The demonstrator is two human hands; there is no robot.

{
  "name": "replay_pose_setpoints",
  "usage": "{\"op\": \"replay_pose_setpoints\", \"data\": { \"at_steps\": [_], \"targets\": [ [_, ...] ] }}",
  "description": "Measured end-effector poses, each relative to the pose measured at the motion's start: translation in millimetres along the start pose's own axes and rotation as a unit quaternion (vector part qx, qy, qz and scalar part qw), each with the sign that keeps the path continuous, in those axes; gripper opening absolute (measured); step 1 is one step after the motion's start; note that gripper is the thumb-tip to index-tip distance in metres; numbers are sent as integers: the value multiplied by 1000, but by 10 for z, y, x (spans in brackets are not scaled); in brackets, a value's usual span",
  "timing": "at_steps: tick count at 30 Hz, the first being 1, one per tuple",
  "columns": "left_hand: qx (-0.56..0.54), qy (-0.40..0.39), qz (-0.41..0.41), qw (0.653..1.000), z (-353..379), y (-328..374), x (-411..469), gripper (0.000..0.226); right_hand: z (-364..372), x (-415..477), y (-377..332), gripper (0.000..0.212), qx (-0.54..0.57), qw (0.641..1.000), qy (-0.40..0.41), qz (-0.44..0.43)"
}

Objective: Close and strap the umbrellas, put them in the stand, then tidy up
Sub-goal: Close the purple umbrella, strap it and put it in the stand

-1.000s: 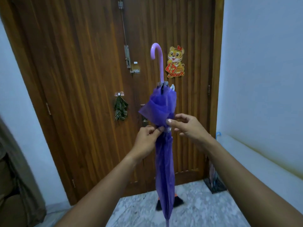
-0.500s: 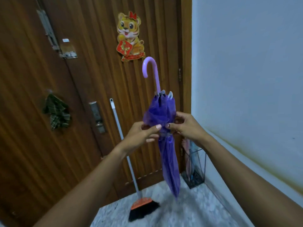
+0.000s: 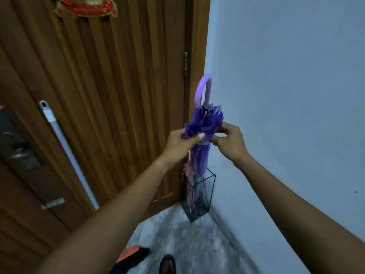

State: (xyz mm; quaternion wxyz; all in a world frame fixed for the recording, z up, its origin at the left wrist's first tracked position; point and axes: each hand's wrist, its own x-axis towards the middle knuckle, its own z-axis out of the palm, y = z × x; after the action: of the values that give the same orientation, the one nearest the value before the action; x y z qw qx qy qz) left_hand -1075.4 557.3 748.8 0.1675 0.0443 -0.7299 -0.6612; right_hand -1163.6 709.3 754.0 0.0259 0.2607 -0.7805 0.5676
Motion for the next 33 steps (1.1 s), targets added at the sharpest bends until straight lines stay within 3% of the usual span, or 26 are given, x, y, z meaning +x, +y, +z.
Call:
{"op": "replay_pose_setpoints", "data": {
  "at_steps": [9,14,16,19,21,25,28,33],
  "targets": [
    [-18,-53,-71,996,-289,-1071,2038,16,488,1654,1269,25,-22,995,-16,94],
    [8,-119,-118,986,-267,-1373,2801,12,555,2158,1616,35,-15,988,-18,153],
    [10,-144,-129,981,-234,-1467,2982,12,545,2304,1693,42,-18,984,-55,167],
    [-19,-124,-162,979,-206,-1605,3207,32,513,2494,1785,55,11,975,-121,188],
    [-37,-118,-191,974,-181,-1640,3307,29,521,2588,1877,62,13,969,-144,201],
    [-28,-173,-227,958,-167,-1711,3431,22,557,2720,2155,46,-54,976,-113,176],
    [-14,-190,-234,953,-153,-1831,3478,14,539,2764,2293,36,-24,972,-114,205],
    [-26,-140,-240,960,-97,-2047,3486,41,560,2797,2570,38,13,961,-133,243]
  ]
}}
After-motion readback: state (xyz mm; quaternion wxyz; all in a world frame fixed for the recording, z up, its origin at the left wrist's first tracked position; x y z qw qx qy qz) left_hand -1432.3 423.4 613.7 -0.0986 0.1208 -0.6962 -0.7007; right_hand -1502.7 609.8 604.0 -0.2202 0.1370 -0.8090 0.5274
